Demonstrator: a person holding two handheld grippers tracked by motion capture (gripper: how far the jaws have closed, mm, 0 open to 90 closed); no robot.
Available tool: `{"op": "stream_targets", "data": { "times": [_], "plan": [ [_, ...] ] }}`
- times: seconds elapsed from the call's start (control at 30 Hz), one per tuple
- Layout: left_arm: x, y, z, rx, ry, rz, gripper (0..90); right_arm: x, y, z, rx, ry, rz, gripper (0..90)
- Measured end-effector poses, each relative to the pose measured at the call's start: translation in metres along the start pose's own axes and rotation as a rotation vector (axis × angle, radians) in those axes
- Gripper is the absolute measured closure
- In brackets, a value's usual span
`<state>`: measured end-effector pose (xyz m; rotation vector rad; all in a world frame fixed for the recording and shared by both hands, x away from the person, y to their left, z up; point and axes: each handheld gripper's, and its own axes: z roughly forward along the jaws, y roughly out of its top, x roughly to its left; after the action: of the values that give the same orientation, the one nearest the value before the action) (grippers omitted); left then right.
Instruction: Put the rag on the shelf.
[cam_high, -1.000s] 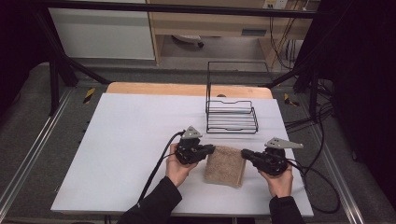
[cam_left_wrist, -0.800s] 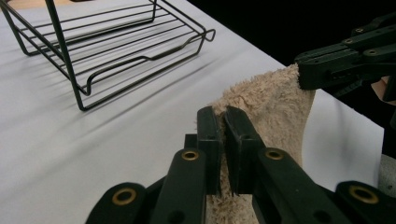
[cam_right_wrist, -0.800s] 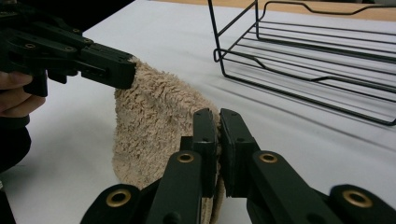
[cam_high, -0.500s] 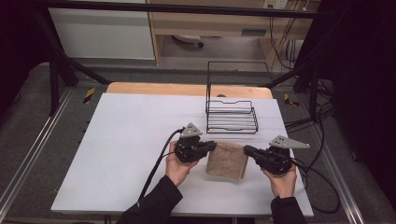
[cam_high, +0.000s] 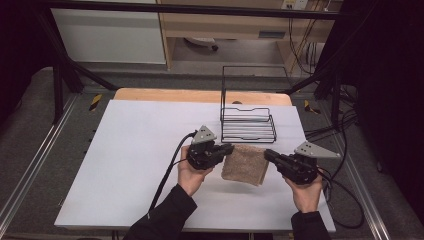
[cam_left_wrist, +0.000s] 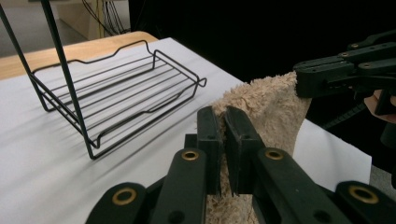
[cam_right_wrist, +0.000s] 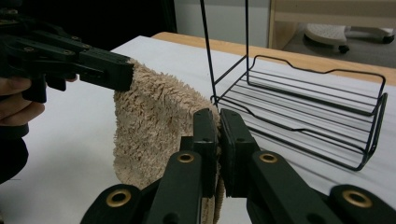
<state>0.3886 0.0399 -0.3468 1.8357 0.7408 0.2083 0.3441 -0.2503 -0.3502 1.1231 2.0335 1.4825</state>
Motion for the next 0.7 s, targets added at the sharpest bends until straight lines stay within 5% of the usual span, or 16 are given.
{"op": "stream_targets", "data": {
  "times": [0.7],
  "plan": [
    [-0.002, 0.025, -0.013, -0.124, 0.01, 0.008, 84.6, 0.008, 0.029, -0.008, -0.1, -0.033, -0.042, 85.8]
  ]
}}
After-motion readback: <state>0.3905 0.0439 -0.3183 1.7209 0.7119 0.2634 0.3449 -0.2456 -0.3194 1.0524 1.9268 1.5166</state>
